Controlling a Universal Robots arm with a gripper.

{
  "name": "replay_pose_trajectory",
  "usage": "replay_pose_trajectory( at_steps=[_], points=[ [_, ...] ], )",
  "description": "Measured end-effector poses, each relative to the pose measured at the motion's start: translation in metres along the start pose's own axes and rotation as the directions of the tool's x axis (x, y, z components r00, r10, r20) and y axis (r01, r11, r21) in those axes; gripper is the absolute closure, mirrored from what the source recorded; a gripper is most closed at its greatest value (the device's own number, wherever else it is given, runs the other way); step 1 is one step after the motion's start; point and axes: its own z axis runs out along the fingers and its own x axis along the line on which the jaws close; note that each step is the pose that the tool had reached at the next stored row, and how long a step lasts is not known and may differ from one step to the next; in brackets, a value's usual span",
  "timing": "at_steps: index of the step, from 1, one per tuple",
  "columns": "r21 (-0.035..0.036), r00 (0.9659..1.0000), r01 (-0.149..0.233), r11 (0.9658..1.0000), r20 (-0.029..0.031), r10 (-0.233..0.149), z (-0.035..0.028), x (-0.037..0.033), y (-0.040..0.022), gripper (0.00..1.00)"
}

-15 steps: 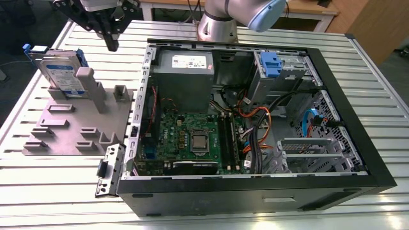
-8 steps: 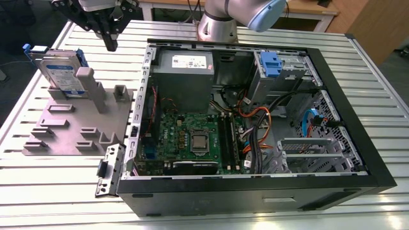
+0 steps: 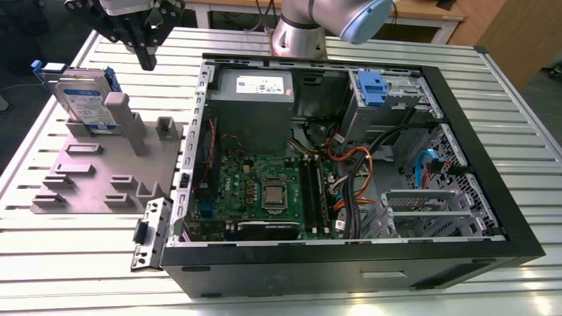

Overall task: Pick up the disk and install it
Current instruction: 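Reach for the disk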

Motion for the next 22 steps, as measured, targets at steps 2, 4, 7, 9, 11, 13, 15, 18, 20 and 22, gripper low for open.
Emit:
replay_pose_trajectory(
  at_steps=[2, 4, 7, 9, 11, 13, 15, 18, 20, 22],
  points=[
    [0.0, 1.0, 0.0, 1.0, -0.0004, 0.0, 0.0001, 0.0014, 0.0, 0.89],
    [0.0, 1.0, 0.0, 1.0, -0.0008, 0.0, 0.0002, 0.0025, -0.0001, 0.89],
    [0.0001, 1.0, 0.0, 1.0, -0.0017, 0.0, 0.0003, 0.0039, -0.0002, 0.89],
    [0.0002, 1.0, 0.0, 1.0, -0.0024, 0.0, 0.0004, 0.0048, -0.0003, 0.89],
    [0.0003, 1.0, 0.0, 1.0, -0.0032, 0.0, 0.0006, 0.0055, -0.0003, 0.89],
    [0.0004, 1.0, 0.0, 1.0, -0.0041, 0.0, 0.0007, 0.0064, -0.0004, 0.89],
    [0.0003, 1.0, 0.0, 1.0, -0.005, 0.0, 0.0008, 0.007, -0.0005, 0.89],
    [0.0006, 1.0, 0.0, 1.0, -0.0065, 0.0, 0.001, 0.0079, -0.0006, 0.89],
    [0.0006, 1.0, 0.0, 1.0, -0.0075, 0.0, 0.0011, 0.0085, -0.0006, 0.89],
    [0.0007, 1.0, 0.0, 1.0, -0.0083, 0.0, 0.0012, 0.009, -0.0006, 0.89]
  ],
)
